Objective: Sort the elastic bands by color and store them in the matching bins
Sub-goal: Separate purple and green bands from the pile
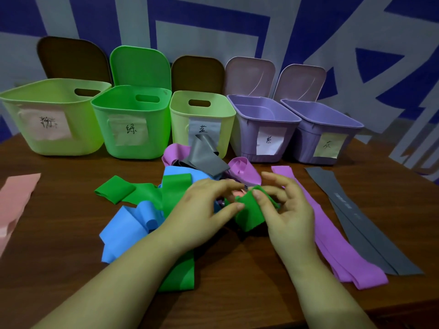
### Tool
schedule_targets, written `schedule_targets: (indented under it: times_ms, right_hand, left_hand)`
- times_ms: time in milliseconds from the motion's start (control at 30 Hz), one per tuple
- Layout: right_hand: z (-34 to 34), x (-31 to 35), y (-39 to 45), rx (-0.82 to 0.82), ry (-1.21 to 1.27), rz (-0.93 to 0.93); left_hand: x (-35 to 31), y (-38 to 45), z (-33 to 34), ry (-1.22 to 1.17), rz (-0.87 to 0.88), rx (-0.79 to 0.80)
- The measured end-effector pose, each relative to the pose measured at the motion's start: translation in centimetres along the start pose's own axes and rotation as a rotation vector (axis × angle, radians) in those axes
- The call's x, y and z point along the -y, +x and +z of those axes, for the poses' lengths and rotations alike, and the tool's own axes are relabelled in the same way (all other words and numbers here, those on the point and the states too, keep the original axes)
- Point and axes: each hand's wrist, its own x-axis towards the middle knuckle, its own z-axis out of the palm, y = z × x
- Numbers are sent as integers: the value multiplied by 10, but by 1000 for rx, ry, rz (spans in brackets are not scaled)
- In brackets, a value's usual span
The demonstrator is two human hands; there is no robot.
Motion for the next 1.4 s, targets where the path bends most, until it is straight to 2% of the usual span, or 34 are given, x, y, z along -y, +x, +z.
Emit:
schedule_targets:
  times_ms: [300, 433, 600, 733, 833, 967, 1167, 1267, 1400]
  right_hand:
    - [1, -6, 2, 61, -10, 18]
    - [1, -7, 4, 31, 83, 37]
    - [2, -1, -1, 116, 36, -17]
    - [2, -1, -1, 104, 11, -71]
    - [2, -1, -1, 109, 0, -87]
    - [3, -3, 0, 136, 62, 6]
    - [7, -4, 3, 273, 135, 212]
    - [7, 10, 4, 278, 230, 252]
    - [1, 38, 2, 242, 337, 211]
  left_hand:
    - [5, 3, 1, -38, -98, -68]
    - [5, 1, 1, -7, -49, -85]
    - [-3, 0, -2, -126, 7, -70]
    - [-9, -1, -3, -404, -77, -52]
    - [-7, 1, -1, -404, -112, -63]
    - [-2, 3, 0, -388, -134, -111]
    - [-9, 5, -4, -629, -209, -193]
    - [-19, 5, -10, -701, -208, -127]
    - [-43, 10, -27, -699, -185, -41]
